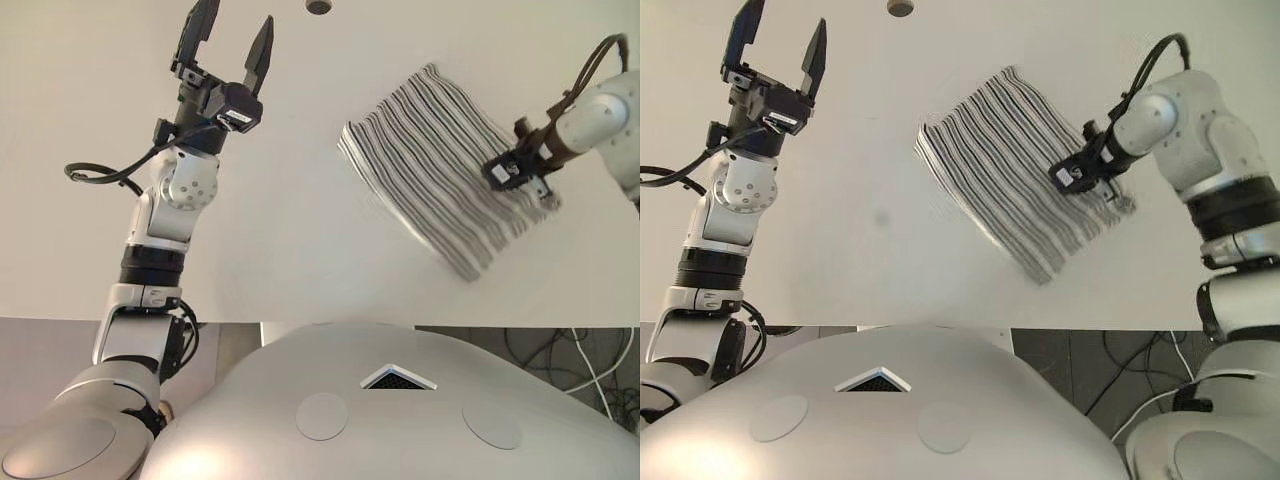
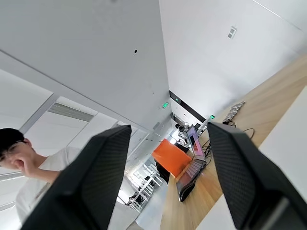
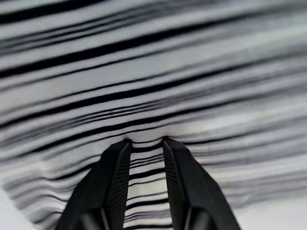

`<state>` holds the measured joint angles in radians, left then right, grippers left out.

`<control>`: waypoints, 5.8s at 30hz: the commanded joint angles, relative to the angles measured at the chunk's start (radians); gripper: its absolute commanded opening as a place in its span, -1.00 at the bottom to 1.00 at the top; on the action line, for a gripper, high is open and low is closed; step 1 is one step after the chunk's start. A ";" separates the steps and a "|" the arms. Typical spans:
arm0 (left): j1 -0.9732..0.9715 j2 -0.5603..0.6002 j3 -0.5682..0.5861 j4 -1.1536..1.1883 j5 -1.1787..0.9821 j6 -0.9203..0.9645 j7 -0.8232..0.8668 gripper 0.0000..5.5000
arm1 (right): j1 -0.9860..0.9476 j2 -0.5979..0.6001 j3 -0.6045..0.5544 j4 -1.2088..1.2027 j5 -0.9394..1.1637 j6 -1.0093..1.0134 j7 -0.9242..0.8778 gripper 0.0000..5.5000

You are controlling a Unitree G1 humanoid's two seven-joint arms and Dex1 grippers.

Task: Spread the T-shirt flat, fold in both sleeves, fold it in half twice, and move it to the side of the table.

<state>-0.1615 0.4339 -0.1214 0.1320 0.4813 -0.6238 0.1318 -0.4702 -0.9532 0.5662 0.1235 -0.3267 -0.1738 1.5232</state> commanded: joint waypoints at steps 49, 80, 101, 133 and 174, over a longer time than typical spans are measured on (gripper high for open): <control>0.452 0.441 -0.125 -0.156 0.544 -0.495 -0.196 0.41 | 1.111 0.112 -0.485 -0.508 -0.407 -0.468 -0.888 -0.03; 0.305 0.452 -0.371 -0.038 0.550 -0.378 -0.195 -0.81 | 1.070 0.049 -0.483 -0.505 -0.344 -0.439 -0.921 -0.02; 0.318 0.467 -0.377 -0.061 0.520 -0.361 -0.209 -0.94 | 0.960 0.006 -0.357 -0.383 -0.315 -0.402 -0.893 -0.68; 0.386 0.404 -0.160 -0.373 -0.400 0.005 -0.542 -0.96 | 0.689 0.088 -0.525 -0.549 0.251 0.027 -0.676 -0.97; 0.140 -0.062 -0.007 -0.172 -0.489 0.262 -0.462 0.11 | 0.323 0.536 -0.196 -0.073 0.393 0.126 -0.617 -0.43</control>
<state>-0.0315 0.3757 -0.1409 -0.0120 -0.0313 -0.3667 -0.3408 -0.0996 -0.4236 0.3369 -0.0185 0.1077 -0.0437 0.8858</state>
